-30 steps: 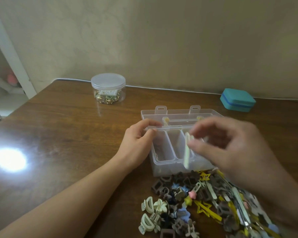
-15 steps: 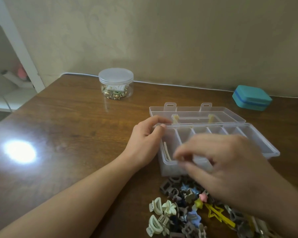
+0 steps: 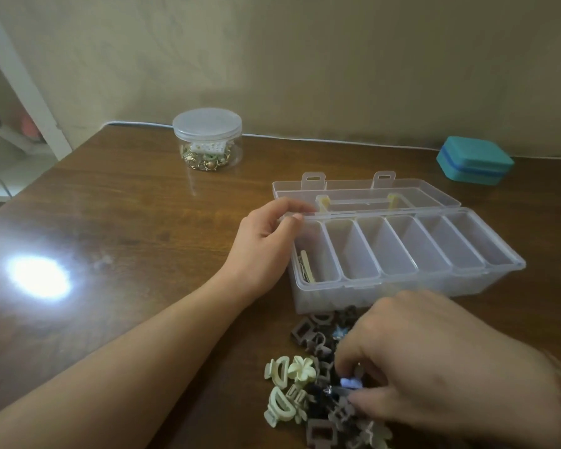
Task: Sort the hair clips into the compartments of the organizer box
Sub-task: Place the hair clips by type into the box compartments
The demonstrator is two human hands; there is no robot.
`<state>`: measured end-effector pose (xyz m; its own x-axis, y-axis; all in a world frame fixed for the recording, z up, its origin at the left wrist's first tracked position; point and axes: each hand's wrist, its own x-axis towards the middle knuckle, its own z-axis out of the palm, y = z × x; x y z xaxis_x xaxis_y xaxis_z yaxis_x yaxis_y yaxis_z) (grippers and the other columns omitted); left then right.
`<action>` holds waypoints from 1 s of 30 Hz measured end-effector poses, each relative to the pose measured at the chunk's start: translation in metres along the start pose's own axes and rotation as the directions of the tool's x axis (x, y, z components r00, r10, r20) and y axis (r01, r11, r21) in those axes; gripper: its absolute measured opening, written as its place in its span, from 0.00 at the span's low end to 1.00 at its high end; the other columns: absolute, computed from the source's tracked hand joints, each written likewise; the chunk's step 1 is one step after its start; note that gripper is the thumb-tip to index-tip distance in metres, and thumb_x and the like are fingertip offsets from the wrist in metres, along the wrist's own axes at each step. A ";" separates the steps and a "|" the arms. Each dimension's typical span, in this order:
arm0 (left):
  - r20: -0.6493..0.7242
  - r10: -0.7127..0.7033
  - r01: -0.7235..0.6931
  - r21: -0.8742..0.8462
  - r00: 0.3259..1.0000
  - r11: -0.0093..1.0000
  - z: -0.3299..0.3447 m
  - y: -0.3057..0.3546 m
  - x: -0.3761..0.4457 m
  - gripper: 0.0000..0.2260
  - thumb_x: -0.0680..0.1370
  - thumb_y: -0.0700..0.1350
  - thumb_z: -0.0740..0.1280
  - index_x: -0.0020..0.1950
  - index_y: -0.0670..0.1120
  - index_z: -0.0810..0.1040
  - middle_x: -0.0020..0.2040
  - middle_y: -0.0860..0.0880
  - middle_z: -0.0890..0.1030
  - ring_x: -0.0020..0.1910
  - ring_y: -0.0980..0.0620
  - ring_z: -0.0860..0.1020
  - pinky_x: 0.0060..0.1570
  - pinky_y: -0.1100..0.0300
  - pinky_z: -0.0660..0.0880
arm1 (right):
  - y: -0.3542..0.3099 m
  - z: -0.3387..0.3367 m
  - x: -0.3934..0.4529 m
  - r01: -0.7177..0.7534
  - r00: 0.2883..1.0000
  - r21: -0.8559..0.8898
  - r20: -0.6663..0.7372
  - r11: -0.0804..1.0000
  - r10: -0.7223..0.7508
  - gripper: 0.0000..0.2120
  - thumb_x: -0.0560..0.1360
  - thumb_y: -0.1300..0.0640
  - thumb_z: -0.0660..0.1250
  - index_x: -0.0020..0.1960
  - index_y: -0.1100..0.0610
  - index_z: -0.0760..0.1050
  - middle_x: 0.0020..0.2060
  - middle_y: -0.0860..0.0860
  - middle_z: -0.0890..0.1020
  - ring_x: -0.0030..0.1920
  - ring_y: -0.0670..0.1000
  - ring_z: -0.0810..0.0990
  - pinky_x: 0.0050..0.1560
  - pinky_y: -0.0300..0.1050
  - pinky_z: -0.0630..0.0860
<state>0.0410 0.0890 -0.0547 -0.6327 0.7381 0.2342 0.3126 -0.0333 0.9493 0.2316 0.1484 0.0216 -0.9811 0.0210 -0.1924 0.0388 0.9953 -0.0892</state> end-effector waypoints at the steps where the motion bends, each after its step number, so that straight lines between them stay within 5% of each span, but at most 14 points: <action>1: 0.002 -0.001 0.001 -0.001 1.000 1.000 0.000 0.000 0.000 0.13 0.83 0.39 0.59 0.55 0.49 0.83 0.48 0.52 0.85 0.47 0.59 0.83 0.42 0.70 0.75 | 0.001 0.000 0.000 0.007 1.000 0.006 -0.015 1.000 -0.007 0.14 0.72 0.38 0.61 0.54 0.43 0.73 0.35 0.43 0.74 0.41 0.45 0.73 0.34 0.39 0.63; 7: 0.002 0.001 -0.001 -0.009 1.000 1.000 0.000 0.000 0.000 0.12 0.83 0.39 0.60 0.54 0.49 0.82 0.44 0.52 0.85 0.43 0.59 0.83 0.42 0.70 0.75 | 0.012 -0.017 0.000 0.032 0.988 0.270 -0.155 0.962 0.010 0.13 0.69 0.34 0.62 0.50 0.39 0.72 0.43 0.37 0.78 0.45 0.39 0.75 0.36 0.33 0.70; 10: -0.008 0.015 -0.015 0.003 1.000 1.000 0.002 0.001 0.000 0.11 0.81 0.44 0.60 0.54 0.49 0.82 0.45 0.52 0.85 0.45 0.57 0.84 0.45 0.63 0.78 | 0.023 -0.008 0.016 0.080 0.839 0.402 -0.521 0.912 0.156 0.10 0.71 0.40 0.63 0.48 0.41 0.78 0.39 0.35 0.79 0.42 0.38 0.77 0.35 0.28 0.70; 12: -0.004 0.023 -0.023 0.016 1.000 1.000 0.002 0.001 0.000 0.13 0.78 0.47 0.59 0.55 0.49 0.82 0.48 0.51 0.85 0.48 0.54 0.84 0.49 0.58 0.80 | 0.028 0.000 0.027 -0.016 0.767 0.323 -0.603 0.946 0.219 0.11 0.72 0.43 0.64 0.53 0.42 0.79 0.42 0.35 0.80 0.45 0.39 0.76 0.38 0.30 0.69; 18: 0.014 0.007 -0.007 0.007 1.000 1.000 0.000 0.001 -0.001 0.11 0.83 0.42 0.59 0.57 0.48 0.82 0.48 0.52 0.84 0.46 0.57 0.83 0.44 0.65 0.77 | 0.033 0.005 0.032 -0.014 0.794 0.241 -0.587 0.970 0.158 0.11 0.75 0.54 0.65 0.55 0.48 0.80 0.49 0.40 0.81 0.54 0.42 0.76 0.54 0.43 0.75; 24: 0.027 -0.007 0.007 -0.011 1.000 1.000 0.000 -0.001 0.000 0.12 0.83 0.42 0.59 0.57 0.48 0.82 0.50 0.51 0.84 0.48 0.57 0.83 0.45 0.64 0.77 | 0.024 -0.016 0.000 0.058 0.896 0.099 -0.444 0.993 -0.008 0.06 0.68 0.55 0.66 0.39 0.47 0.81 0.39 0.38 0.80 0.35 0.41 0.76 0.30 0.43 0.75; 27: 0.026 -0.003 0.004 -0.020 1.000 1.000 0.000 -0.001 0.000 0.12 0.83 0.40 0.59 0.57 0.48 0.82 0.49 0.51 0.84 0.47 0.57 0.83 0.43 0.66 0.76 | 0.010 -0.025 -0.012 0.118 0.884 0.061 -0.461 0.991 -0.077 0.05 0.65 0.57 0.71 0.37 0.47 0.82 0.37 0.40 0.78 0.32 0.44 0.75 0.27 0.41 0.72; 30: 0.022 -0.007 0.007 -0.016 1.000 1.000 -0.001 0.000 0.000 0.12 0.84 0.40 0.59 0.57 0.49 0.82 0.48 0.53 0.84 0.46 0.59 0.82 0.43 0.69 0.75 | 0.003 -0.018 -0.012 -0.001 0.973 -0.025 -0.230 1.000 -0.005 0.08 0.68 0.47 0.63 0.40 0.43 0.81 0.34 0.39 0.78 0.30 0.45 0.78 0.27 0.42 0.74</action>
<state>0.0404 0.0888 -0.0547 -0.6187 0.7532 0.2233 0.2966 -0.0393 0.9542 0.2397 0.1532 0.0414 -0.9986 0.0377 0.0375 0.0352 0.9973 -0.0648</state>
